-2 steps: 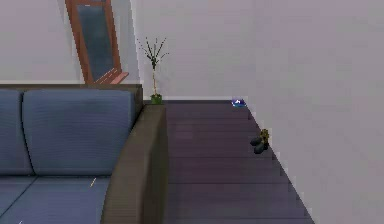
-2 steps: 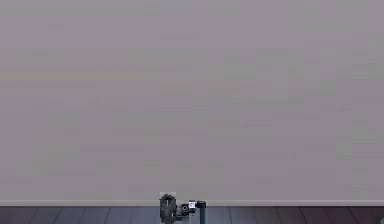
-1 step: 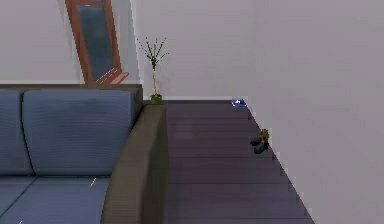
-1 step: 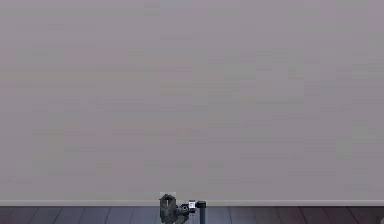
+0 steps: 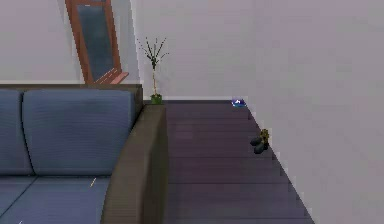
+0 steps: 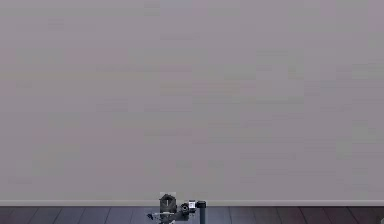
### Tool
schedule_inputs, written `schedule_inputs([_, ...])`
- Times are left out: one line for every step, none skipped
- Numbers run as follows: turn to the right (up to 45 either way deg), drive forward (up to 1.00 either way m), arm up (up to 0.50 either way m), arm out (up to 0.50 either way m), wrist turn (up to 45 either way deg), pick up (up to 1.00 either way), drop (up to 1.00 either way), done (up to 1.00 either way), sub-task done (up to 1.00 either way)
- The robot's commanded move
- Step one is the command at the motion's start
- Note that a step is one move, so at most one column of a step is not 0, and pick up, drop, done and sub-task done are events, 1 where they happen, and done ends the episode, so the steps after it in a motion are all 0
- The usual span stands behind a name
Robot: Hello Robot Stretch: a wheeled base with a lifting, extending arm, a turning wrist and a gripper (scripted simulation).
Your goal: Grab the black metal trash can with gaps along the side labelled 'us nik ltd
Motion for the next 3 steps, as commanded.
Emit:
schedule_inputs([0.0, 0.0, 0.0, 0.0, 45.0, 0.0, 0.0, 0.0, 0.0])
schedule_inputs([0.0, 0.0, 0.0, 0.0, 9.0, 0.0, 0.0, 0.0, 0.0])
schedule_inputs([0.0, 0.0, -0.3, 0.0, 0.0, 0.0, 0.0, 0.0, 0.0])
